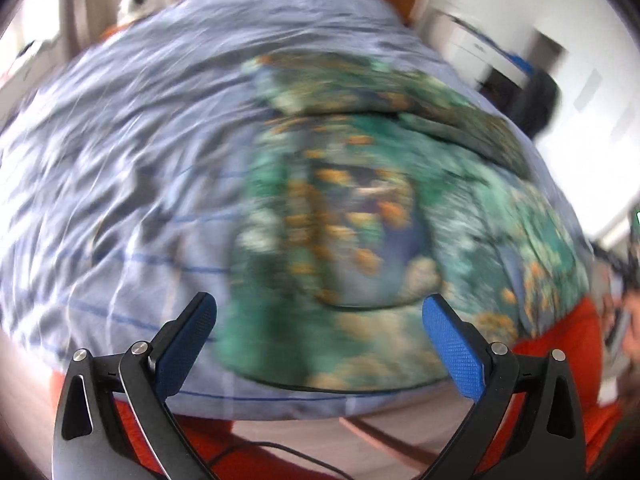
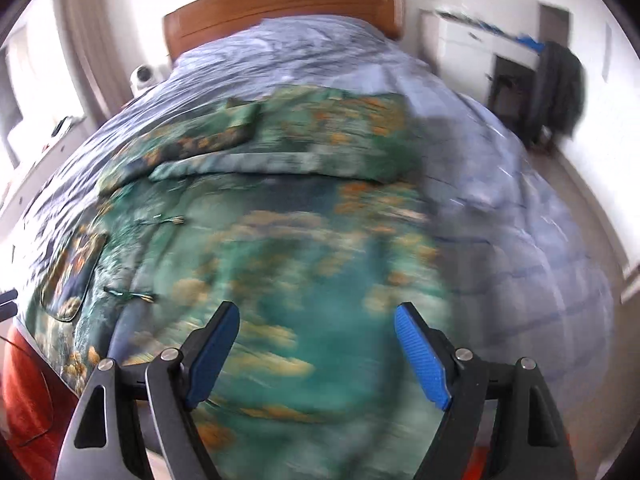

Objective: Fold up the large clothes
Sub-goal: 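Grasp the jacket hem with both tools and lift it up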

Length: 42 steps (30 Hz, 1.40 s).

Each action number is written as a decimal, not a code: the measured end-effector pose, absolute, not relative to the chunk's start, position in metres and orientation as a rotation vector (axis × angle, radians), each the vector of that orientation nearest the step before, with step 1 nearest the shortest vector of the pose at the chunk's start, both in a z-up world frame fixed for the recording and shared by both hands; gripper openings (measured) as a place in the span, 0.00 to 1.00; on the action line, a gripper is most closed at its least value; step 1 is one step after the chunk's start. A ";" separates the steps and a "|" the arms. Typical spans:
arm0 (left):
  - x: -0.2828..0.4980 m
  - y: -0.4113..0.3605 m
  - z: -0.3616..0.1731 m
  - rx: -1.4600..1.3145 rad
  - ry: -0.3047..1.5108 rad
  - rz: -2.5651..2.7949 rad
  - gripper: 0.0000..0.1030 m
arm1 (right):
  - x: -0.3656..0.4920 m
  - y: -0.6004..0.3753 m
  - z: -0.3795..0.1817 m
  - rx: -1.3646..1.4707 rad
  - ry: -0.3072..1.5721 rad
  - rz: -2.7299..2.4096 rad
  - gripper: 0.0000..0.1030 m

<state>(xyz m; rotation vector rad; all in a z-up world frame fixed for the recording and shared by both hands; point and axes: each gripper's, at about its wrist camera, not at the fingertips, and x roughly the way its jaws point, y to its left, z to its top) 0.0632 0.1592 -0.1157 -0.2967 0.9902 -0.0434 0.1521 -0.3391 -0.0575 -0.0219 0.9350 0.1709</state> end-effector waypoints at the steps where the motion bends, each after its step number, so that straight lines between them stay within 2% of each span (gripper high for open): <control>1: 0.067 0.169 -0.123 -0.338 1.005 -0.040 0.99 | 0.151 -0.361 -0.056 0.011 0.953 0.151 0.80; 7: 0.093 0.180 -0.176 -0.408 1.105 -0.064 0.99 | 0.151 -0.426 -0.071 0.086 1.102 0.160 0.80; 14: 0.093 0.154 -0.177 -0.387 1.116 -0.165 0.97 | 0.162 -0.423 -0.105 0.147 1.212 0.326 0.81; 15: 0.092 0.152 -0.176 -0.376 1.122 -0.164 0.87 | 0.165 -0.419 -0.108 0.148 1.233 0.338 0.80; 16: 0.088 0.147 -0.173 -0.346 1.138 -0.164 0.71 | 0.164 -0.415 -0.106 0.158 1.236 0.355 0.78; 17: 0.086 0.144 -0.171 -0.320 1.150 -0.153 0.64 | 0.163 -0.410 -0.103 0.174 1.237 0.404 0.72; 18: 0.085 0.143 -0.169 -0.310 1.156 -0.143 0.47 | 0.161 -0.405 -0.101 0.167 1.242 0.432 0.46; 19: 0.085 0.144 -0.168 -0.320 1.168 -0.141 0.26 | 0.159 -0.398 -0.098 0.134 1.247 0.437 0.25; 21: 0.086 0.150 -0.166 -0.389 1.182 -0.132 0.13 | 0.160 -0.392 -0.093 0.138 1.251 0.445 0.16; 22: 0.086 0.155 -0.162 -0.430 1.181 -0.128 0.10 | 0.160 -0.390 -0.091 0.144 1.251 0.446 0.15; 31: 0.067 0.175 -0.100 -0.525 1.057 -0.180 0.08 | 0.163 -0.370 -0.019 0.203 1.113 0.537 0.13; 42: 0.037 0.179 -0.081 -0.546 1.075 -0.166 0.07 | 0.136 -0.388 -0.006 0.356 1.133 0.600 0.13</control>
